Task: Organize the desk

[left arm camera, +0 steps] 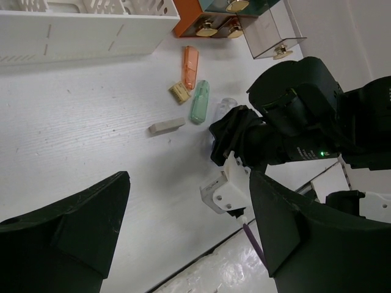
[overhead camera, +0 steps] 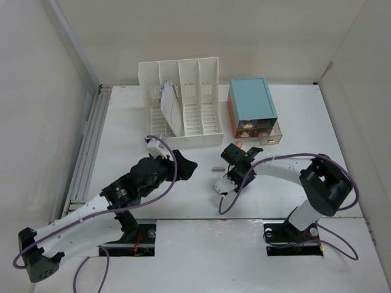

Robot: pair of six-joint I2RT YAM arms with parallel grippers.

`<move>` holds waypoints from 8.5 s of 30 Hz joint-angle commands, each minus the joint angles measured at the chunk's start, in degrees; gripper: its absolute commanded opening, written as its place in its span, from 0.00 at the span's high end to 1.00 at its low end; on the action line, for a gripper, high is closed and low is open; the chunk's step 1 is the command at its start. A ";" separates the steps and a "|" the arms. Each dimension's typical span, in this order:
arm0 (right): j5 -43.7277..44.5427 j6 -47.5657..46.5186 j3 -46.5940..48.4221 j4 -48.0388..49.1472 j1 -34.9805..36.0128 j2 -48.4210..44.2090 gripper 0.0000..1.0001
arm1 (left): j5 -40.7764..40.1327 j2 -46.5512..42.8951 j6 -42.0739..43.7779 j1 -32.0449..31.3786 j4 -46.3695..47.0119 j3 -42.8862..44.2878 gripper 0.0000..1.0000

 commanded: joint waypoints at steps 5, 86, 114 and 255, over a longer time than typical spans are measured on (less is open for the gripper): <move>-0.25 0.30 -0.89 2.13 0.88 -3.59 0.82 | 0.10 -1.41 0.19 -0.34 0.75 2.63 0.24; -45.44 -10.77 25.22 -6.58 -47.63 -3.76 0.45 | 1.68 1.75 1.77 -0.34 1.89 2.63 0.22; -56.87 -15.60 29.17 -28.82 -48.25 -2.37 1.00 | 1.68 3.34 1.77 -0.34 2.95 3.16 0.22; -40.52 68.24 8.61 27.87 -47.46 -39.89 0.65 | -30.22 100.37 1.16 -0.60 0.75 80.94 0.42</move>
